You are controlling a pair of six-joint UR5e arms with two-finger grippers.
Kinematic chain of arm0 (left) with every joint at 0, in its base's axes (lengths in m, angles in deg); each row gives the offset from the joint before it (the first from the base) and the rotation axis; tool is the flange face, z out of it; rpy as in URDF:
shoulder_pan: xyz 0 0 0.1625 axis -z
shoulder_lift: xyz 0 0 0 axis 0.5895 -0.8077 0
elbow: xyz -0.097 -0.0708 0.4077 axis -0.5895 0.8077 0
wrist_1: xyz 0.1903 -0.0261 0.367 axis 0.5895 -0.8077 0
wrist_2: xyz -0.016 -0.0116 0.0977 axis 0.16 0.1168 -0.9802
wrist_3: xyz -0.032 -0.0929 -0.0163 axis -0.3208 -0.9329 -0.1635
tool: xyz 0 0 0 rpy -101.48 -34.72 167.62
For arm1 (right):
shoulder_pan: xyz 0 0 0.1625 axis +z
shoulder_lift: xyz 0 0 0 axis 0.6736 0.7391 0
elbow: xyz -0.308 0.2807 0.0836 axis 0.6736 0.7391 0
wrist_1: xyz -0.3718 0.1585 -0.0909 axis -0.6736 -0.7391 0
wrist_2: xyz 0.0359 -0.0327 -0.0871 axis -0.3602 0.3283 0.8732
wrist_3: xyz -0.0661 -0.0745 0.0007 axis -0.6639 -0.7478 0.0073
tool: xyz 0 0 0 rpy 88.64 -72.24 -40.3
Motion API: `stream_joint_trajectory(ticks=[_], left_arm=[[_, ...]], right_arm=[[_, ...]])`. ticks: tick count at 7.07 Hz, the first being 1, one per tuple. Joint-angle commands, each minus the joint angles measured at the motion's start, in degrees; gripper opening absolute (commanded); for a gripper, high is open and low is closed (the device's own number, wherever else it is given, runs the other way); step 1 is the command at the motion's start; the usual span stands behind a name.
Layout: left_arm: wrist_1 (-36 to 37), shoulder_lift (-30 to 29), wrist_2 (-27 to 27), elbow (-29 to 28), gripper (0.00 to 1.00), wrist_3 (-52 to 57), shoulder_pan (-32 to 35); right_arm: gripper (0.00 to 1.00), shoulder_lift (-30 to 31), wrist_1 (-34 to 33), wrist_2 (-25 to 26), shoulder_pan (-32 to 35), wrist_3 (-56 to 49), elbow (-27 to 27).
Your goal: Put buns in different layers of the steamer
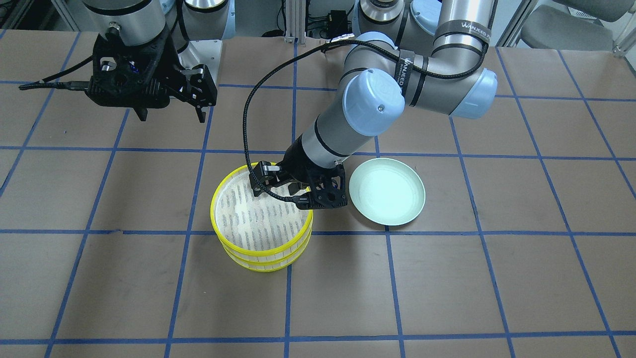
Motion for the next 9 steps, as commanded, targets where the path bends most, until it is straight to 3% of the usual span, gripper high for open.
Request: stream_joint_trajectory(ticks=[1,2,3,5,9], left_arm=[[-5.24,2.75,-8.98,-0.74,0.99,7.75,-3.26],[-9.20,5.37,-14.34,-0.84,1.00,17.38,-5.90],[-12.98,8.01,-23.01,-1.01,1.00,22.61,-6.79],[-21.07,14.07,-31.32,-1.10,1.00,27.39,-8.90],[-28.04,22.26,-30.66,-2.06,1.00,28.47,-11.20]], right_arm=[[1.00,0.00,-0.09,-0.35,0.00,0.00,-0.01],[1.00,0.00,-0.09,-0.53,0.00,0.00,-0.01],[1.00,0.00,-0.18,-0.27,0.00,0.00,-0.01],[1.00,0.00,-0.35,0.26,0.00,-0.18,-0.01],[1.00,0.00,-0.44,0.09,0.62,-0.09,-0.01]])
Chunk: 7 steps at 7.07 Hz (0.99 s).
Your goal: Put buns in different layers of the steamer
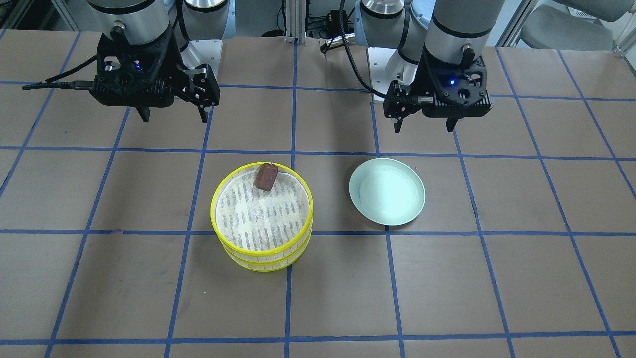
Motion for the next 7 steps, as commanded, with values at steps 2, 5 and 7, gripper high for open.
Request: stream_joint_trajectory(ticks=[2,5,7], left_arm=[[-1.32,2.00,0.94,-4.35,1.00,0.11,-0.19],[-0.79,1.65,7.80,-3.66,1.00,0.02,-0.45],[-0.70,1.65,5.97,-3.57,1.00,0.28,-0.45]], right_arm=[[1.00,-0.06,-0.11,-0.36,0.06,0.09,0.02],[1.00,0.03,-0.11,-0.10,0.06,0.27,-0.06],[1.00,0.03,-0.11,-0.01,-0.02,0.35,-0.06]])
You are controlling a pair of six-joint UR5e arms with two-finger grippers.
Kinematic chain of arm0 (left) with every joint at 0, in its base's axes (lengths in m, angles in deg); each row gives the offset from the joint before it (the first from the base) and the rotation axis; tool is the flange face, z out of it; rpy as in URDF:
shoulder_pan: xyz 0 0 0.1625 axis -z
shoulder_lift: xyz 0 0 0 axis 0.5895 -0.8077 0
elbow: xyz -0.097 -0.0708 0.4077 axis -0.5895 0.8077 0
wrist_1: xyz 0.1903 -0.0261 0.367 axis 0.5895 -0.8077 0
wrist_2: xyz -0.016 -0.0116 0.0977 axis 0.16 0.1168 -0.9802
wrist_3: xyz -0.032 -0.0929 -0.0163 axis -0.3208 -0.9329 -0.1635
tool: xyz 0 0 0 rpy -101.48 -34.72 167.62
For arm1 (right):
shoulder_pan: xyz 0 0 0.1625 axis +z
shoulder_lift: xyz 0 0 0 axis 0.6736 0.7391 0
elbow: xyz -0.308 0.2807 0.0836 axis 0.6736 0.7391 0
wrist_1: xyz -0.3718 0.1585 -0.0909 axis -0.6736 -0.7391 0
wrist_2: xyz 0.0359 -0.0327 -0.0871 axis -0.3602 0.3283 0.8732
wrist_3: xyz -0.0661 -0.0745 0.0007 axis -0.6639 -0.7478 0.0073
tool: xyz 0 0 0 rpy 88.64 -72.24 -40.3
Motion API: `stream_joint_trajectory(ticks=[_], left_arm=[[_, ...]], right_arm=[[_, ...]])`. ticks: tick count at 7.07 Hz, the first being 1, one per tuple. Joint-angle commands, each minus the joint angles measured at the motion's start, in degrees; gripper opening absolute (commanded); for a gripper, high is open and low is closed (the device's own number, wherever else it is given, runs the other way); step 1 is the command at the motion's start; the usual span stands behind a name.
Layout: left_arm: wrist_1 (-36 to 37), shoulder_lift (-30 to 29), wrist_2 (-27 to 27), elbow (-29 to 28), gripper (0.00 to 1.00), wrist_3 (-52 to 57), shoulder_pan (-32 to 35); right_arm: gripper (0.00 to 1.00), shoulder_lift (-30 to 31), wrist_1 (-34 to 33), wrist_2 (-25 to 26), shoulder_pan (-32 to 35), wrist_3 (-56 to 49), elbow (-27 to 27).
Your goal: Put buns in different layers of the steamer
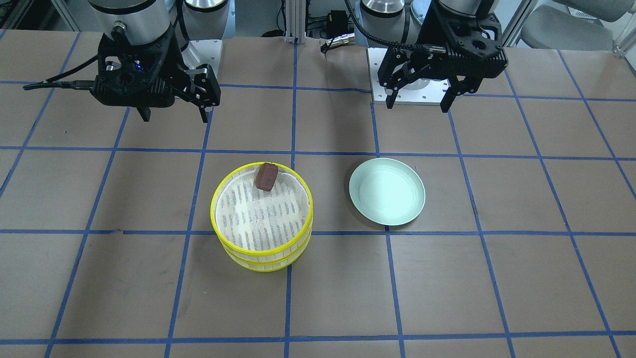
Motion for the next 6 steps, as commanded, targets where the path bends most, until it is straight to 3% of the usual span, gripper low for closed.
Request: stream_joint_trajectory(ticks=[1,6], left_arm=[[0.19,-0.16,-1.81,0.12,1.00,0.12,-0.09],[1.43,-0.51,-1.82,0.13,1.00,-0.14,-0.09]], right_arm=[[1.00,0.01,-0.09,-0.32,0.02,0.04,-0.01],[1.00,0.01,0.00,-0.32,0.02,0.04,-0.01]])
